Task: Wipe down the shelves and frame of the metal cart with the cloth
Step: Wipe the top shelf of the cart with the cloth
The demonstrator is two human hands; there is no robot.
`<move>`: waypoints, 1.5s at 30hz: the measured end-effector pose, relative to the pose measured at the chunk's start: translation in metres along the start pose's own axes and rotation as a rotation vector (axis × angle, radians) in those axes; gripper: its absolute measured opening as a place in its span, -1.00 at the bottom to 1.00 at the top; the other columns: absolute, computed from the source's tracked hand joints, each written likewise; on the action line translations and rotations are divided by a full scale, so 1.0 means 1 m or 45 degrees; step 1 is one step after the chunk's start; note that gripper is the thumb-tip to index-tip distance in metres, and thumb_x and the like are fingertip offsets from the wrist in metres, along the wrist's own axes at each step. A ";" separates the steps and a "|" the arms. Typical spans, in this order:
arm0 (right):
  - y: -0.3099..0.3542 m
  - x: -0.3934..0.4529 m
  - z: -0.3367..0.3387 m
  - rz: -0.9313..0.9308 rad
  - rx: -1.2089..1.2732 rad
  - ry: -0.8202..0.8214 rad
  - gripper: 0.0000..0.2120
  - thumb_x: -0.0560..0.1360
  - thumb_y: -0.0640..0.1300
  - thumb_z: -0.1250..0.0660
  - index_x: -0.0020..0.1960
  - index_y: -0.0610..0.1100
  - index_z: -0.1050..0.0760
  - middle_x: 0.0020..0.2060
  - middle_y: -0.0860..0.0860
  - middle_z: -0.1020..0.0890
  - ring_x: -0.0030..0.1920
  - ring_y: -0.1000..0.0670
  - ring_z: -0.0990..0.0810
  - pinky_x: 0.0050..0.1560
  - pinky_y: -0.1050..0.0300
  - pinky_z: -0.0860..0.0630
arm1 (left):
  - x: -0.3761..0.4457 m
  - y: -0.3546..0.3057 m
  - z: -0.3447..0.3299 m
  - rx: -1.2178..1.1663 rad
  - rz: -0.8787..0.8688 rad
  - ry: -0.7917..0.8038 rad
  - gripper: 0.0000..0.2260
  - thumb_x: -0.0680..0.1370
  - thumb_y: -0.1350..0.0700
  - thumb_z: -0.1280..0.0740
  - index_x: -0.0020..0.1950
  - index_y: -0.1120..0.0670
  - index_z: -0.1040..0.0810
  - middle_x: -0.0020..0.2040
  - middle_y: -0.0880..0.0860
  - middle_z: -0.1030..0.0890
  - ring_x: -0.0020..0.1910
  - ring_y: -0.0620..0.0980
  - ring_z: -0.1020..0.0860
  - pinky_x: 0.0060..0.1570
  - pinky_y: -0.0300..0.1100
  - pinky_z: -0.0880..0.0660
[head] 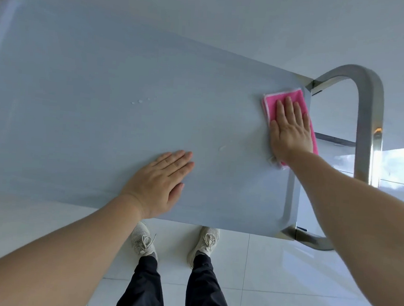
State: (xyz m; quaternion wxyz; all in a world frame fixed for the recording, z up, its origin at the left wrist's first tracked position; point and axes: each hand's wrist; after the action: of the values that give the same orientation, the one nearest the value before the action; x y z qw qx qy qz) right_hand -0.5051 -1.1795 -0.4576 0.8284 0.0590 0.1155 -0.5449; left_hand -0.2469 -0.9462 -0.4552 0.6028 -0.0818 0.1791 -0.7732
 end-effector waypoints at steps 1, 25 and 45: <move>-0.001 0.009 0.002 -0.007 0.011 -0.004 -0.46 0.58 0.08 0.18 0.52 -0.04 0.13 0.53 -0.03 0.07 0.52 -0.02 0.14 0.50 0.02 0.22 | 0.000 0.000 0.000 0.000 -0.002 -0.003 -0.56 0.52 0.09 -0.10 0.36 0.21 -0.41 0.41 0.15 -0.36 0.41 0.11 -0.31 0.38 0.00 -0.21; 0.083 -0.053 -0.009 0.377 0.044 0.122 -0.43 0.55 0.15 0.22 0.52 0.00 0.13 0.53 0.00 0.06 0.52 -0.05 0.15 0.48 0.00 0.26 | 0.001 -0.001 0.000 -0.027 0.044 0.003 -0.51 0.52 0.03 -0.09 0.40 0.22 -0.34 0.42 0.14 -0.34 0.42 0.08 -0.29 0.39 -0.03 -0.16; 0.129 -0.179 -0.030 0.489 0.040 0.242 -0.48 0.57 0.13 0.24 0.48 0.07 0.32 0.48 0.11 0.27 0.46 0.06 0.38 0.43 0.07 0.43 | -0.008 -0.002 0.012 -0.262 0.042 -0.093 -0.53 0.54 0.04 -0.11 0.33 0.31 -0.39 0.35 0.25 -0.42 0.36 0.17 -0.37 0.37 0.04 -0.28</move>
State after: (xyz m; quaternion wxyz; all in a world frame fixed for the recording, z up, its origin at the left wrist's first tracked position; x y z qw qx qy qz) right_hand -0.4584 -0.9624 -0.4440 0.9014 0.1439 0.1712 -0.3708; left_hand -0.2428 -0.9403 -0.4428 0.6099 -0.1682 0.2368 -0.7374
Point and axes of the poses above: each hand's wrist, its own x-axis towards the middle knuckle, its own z-axis out of the back of the hand, y = z × x
